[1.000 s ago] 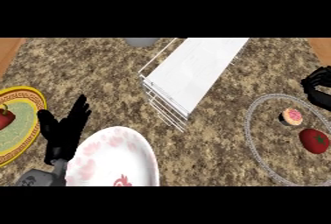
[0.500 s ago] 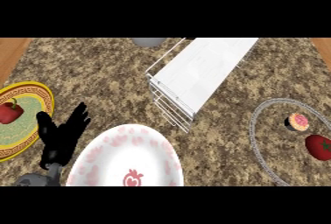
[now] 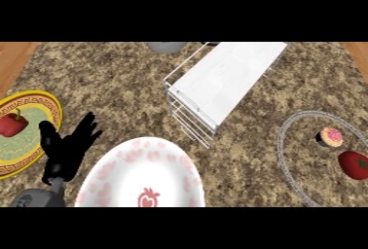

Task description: Pick the cupcake from the placemat and place it in the tiered shelf

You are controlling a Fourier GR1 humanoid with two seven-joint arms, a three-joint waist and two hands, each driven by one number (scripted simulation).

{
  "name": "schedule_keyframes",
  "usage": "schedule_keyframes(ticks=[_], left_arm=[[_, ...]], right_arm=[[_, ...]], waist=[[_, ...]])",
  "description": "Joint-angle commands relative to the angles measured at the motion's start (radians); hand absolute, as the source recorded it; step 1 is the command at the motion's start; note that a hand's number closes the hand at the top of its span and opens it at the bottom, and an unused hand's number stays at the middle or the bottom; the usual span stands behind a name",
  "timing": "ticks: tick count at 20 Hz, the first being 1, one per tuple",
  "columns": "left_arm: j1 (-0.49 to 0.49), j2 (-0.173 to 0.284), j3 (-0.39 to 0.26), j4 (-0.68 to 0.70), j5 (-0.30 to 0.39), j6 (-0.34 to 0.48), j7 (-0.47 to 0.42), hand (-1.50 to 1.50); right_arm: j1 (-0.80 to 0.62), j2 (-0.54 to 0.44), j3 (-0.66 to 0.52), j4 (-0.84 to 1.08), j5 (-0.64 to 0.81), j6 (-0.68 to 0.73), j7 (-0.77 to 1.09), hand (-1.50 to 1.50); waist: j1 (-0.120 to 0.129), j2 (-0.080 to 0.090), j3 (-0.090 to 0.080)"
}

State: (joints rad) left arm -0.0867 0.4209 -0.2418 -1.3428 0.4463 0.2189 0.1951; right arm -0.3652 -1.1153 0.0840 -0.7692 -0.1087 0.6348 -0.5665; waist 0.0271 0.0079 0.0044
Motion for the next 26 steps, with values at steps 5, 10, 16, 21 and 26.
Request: schedule_keyframes(ticks=[5,10,16,21,26], left_arm=[[-0.009,-0.023,0.028,0.005,-0.045,0.006,0.04,0.0],[0.004,-0.049,0.048,0.036,-0.058,-0.018,0.019,0.0],[0.006,-0.038,0.079,0.018,-0.06,-0.036,0.059,0.0],[-0.025,-0.12,0.078,0.125,-0.118,-0.031,-0.041,0.0],[0.029,-0.081,0.123,0.09,-0.099,-0.084,-0.003,0.0]], right_arm=[[-0.188,0.105,0.025,-0.009,0.097,0.019,0.193,-1.5],[-0.162,0.134,0.022,-0.117,0.162,-0.071,0.317,-1.5],[-0.11,0.206,0.06,-0.226,0.219,-0.076,0.441,-1.5],[-0.083,0.228,0.061,-0.287,0.296,-0.088,0.478,-1.5],[0.014,0.267,0.027,-0.369,0.334,-0.144,0.552,-1.5]], waist=[[-0.009,-0.006,-0.004],[-0.023,-0.008,-0.005],[-0.03,-0.01,-0.005],[-0.032,-0.008,-0.005],[-0.034,-0.009,-0.005]])
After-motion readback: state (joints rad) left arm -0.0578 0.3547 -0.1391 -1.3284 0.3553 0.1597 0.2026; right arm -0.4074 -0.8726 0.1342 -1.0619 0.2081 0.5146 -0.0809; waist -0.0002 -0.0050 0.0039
